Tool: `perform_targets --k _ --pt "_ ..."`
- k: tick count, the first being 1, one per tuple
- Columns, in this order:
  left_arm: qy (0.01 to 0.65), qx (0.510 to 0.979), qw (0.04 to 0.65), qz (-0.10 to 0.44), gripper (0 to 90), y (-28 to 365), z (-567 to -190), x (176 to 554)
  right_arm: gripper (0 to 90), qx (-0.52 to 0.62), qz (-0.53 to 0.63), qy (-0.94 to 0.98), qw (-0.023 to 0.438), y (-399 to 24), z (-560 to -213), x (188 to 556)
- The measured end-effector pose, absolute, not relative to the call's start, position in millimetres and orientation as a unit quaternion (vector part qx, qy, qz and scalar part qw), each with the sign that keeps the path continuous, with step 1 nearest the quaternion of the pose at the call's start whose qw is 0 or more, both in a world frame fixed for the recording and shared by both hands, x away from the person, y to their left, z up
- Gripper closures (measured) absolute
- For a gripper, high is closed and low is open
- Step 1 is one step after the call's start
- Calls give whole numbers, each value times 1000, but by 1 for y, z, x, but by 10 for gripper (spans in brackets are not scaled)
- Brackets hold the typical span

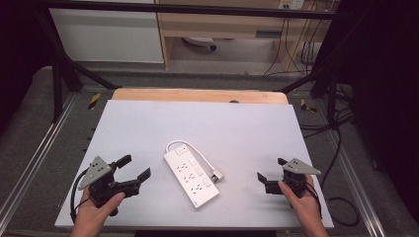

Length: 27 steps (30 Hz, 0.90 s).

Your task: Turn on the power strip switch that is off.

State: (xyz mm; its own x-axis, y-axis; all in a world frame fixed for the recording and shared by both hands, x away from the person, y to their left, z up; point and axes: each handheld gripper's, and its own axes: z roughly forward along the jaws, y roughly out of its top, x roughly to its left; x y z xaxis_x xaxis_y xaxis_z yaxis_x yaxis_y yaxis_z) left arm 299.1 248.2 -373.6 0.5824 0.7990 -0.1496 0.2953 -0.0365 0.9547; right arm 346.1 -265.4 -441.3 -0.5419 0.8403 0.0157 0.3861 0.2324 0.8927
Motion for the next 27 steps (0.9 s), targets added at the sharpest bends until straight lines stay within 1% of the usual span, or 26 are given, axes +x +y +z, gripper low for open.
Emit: perform_targets --k 6,17,21,27 --pt "398 686 563 232 158 244 -370 301 36 411 464 746 244 -265 -441 346" --pt "396 684 569 227 155 239 -365 304 37 412 463 746 244 -266 -442 346" --pt "394 686 568 226 179 238 -364 305 36 413 462 746 244 -265 -442 346" --pt "398 686 566 224 193 236 -364 311 36 411 461 748 243 -265 -442 346"
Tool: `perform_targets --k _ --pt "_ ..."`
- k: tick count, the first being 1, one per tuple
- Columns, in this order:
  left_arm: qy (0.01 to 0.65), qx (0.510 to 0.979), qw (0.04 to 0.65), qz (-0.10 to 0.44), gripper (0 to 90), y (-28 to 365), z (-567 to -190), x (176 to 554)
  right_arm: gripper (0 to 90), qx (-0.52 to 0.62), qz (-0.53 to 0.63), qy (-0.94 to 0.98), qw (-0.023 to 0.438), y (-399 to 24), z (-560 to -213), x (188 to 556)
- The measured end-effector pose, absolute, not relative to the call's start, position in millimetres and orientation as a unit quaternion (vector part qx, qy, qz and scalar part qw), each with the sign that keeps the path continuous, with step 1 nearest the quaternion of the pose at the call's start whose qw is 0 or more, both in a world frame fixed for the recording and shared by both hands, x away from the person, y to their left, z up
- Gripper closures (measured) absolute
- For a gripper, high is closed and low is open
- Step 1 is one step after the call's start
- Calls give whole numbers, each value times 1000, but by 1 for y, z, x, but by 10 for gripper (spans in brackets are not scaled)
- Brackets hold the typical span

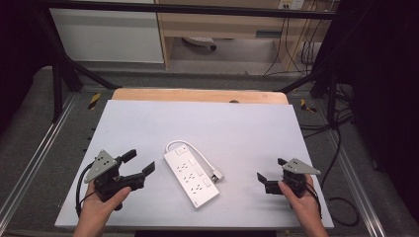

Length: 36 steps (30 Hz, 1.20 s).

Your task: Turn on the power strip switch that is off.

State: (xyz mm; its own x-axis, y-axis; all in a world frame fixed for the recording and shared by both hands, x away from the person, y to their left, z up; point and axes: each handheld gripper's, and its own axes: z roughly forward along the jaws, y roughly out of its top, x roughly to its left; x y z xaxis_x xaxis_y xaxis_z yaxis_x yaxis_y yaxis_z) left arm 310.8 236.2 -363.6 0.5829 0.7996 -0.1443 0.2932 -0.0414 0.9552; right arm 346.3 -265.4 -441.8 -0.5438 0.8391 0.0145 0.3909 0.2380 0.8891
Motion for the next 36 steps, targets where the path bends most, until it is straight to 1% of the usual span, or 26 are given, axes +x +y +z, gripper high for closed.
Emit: perform_targets --k 10,15,18,22,31,33,36 --pt "391 695 561 222 181 229 -359 324 36 412 460 748 244 -265 -442 347" --pt "388 702 555 220 161 226 -358 330 36 414 459 748 243 -265 -443 347" --pt "390 705 550 219 119 224 -358 335 35 414 458 749 243 -265 -443 347" --pt "390 709 546 215 89 220 -359 339 35 413 458 749 242 -265 -443 347" --pt "385 720 536 216 70 207 -359 351 34 413 459 749 242 -266 -443 348" --pt "384 722 534 214 69 203 -359 354 34 413 459 749 241 -266 -443 348" --pt "382 726 537 195 61 199 -361 358 34 413 458 749 241 -266 -444 348"
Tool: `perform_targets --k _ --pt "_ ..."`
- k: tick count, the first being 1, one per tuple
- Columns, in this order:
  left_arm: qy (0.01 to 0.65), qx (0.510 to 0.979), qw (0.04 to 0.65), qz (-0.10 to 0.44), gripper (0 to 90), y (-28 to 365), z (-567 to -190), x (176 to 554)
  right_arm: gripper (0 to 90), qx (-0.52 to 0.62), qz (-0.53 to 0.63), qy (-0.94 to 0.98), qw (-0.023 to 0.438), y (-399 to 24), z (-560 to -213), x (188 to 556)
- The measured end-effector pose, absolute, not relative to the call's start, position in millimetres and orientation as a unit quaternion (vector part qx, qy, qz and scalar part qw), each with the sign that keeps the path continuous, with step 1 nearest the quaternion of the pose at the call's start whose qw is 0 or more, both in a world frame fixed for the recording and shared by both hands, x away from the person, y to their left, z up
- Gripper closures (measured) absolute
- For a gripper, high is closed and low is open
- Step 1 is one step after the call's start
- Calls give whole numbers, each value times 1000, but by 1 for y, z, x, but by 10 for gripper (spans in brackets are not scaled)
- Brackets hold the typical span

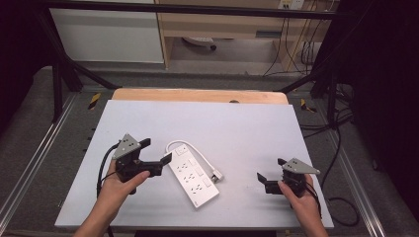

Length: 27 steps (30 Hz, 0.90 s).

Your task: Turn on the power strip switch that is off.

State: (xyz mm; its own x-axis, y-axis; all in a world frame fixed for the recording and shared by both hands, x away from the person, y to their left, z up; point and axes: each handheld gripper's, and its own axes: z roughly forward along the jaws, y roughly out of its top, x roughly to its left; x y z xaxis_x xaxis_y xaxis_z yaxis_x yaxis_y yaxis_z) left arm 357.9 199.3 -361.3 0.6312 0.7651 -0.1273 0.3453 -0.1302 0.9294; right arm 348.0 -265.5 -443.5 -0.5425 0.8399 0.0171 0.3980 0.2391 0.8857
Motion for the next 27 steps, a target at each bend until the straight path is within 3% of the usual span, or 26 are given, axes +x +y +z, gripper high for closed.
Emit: perform_targets --k 27 --pt "387 755 499 173 80 175 -386 386 34 414 459 749 239 -266 -443 348"
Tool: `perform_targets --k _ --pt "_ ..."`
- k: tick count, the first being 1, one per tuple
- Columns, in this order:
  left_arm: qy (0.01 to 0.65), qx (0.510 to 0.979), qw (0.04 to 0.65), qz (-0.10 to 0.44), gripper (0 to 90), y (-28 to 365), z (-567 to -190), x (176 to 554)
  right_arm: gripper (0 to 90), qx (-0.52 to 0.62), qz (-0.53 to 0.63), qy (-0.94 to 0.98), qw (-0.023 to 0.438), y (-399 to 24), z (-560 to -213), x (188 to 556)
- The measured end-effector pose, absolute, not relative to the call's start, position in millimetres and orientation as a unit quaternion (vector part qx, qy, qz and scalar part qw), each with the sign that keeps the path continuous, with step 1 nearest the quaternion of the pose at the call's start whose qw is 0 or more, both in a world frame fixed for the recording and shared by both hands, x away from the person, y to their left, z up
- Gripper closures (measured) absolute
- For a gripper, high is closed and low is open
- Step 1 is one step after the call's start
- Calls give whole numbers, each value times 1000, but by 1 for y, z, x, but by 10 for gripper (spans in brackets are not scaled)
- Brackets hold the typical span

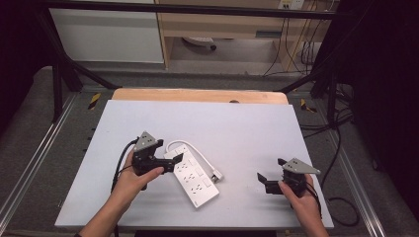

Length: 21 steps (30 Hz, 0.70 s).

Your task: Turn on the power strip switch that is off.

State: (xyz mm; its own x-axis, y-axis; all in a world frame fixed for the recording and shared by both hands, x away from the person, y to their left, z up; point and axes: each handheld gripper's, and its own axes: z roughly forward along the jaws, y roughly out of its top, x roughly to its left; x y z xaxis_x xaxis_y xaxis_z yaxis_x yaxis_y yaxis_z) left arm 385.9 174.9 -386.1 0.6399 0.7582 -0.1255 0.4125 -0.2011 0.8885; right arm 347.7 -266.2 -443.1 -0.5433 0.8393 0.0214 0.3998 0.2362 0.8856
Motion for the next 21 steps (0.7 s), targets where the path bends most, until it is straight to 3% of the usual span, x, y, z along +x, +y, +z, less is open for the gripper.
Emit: perform_targets --k 4,9,21 --pt "387 759 494 171 109 172 -391 389 34 414 459 748 240 -267 -443 348" --pt "379 767 491 168 271 167 -396 392 34 414 460 748 239 -267 -443 348" --pt "367 788 468 160 385 156 -406 399 35 414 458 750 238 -267 -443 348"
